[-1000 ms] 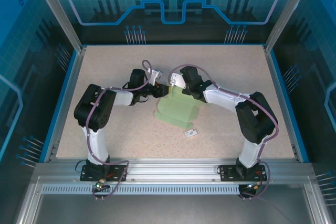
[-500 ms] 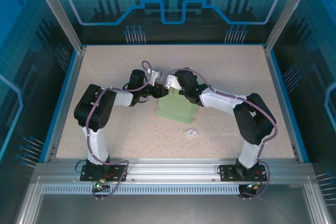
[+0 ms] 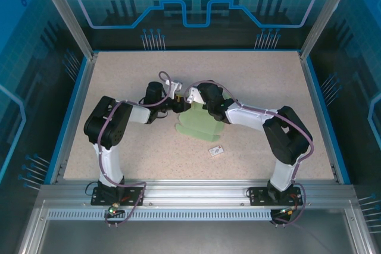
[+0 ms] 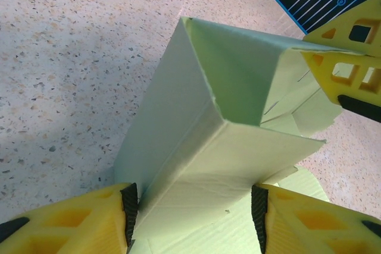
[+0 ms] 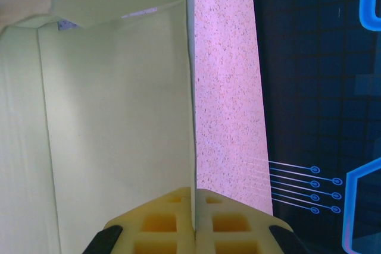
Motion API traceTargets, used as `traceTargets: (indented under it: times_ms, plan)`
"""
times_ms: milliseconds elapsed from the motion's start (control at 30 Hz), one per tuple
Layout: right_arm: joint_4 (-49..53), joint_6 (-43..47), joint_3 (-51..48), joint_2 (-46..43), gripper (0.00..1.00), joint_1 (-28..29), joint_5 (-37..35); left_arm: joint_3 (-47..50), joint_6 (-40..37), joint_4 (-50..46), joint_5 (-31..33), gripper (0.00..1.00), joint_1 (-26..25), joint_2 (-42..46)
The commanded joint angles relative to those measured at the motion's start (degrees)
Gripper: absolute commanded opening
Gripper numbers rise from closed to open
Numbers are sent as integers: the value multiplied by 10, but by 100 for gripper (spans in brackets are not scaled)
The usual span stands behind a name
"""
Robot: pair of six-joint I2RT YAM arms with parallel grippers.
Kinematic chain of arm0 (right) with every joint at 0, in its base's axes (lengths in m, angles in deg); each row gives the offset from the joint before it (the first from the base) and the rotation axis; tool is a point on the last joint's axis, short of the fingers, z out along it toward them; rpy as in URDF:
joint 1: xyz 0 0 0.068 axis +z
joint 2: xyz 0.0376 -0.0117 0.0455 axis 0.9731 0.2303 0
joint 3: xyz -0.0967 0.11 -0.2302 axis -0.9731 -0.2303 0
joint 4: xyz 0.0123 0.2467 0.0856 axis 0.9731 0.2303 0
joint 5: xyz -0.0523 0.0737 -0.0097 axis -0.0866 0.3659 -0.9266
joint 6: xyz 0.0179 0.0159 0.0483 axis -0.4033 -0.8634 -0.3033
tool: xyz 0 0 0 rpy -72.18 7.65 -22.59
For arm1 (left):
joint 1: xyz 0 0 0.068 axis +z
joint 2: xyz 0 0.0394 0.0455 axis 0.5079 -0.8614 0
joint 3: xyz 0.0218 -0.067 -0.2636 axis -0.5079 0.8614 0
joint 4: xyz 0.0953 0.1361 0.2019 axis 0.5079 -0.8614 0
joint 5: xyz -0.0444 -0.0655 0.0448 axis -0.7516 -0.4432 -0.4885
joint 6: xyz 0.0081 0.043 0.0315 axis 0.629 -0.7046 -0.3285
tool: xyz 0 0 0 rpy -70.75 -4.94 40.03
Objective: Fold the paper box
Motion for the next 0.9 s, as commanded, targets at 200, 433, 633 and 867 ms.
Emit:
traceTargets:
  times_ms: [200,433,633,867]
  plan:
    - [36,-21,20,-5,0,-5,41,18,18,76,-26,46,-7,-3]
    - [51,-30,26,-8,0,-10,61,17,20,83,-14,40,-15,-7]
    - [63,-38,24,-14,0,-13,81,15,20,71,41,43,-30,-9]
    - [75,-43,25,-23,0,-16,100,25,41,84,101,46,-40,-10]
